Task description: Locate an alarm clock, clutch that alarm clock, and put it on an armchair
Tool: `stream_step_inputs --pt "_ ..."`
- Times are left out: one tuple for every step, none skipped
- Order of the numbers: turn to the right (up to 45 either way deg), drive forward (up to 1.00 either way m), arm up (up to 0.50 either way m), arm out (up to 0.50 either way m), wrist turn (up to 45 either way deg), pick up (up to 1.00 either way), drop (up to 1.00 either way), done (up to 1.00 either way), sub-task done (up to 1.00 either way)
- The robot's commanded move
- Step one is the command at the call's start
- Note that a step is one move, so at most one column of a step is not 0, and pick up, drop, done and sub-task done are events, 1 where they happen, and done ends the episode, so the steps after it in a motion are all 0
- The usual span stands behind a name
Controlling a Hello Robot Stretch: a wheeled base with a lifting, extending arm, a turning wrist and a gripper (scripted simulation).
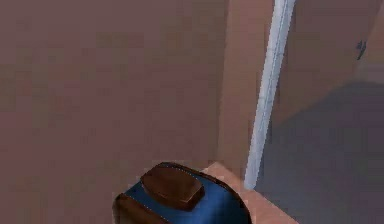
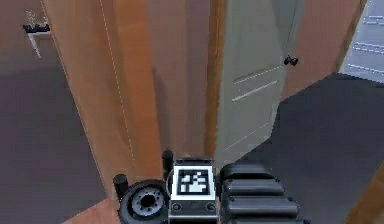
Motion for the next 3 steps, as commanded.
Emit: stream_step_inputs --pt "0.0 0.3 0.0 0.0 0.0 0.0 0.0 0.0 0.0" --pt "36.0 0.0 0.0 0.0 0.0 0.0 0.0 0.0 0.0" --pt "0.0 1.0 0.0 0.0 0.0 0.0 0.0 0.0 0.0"
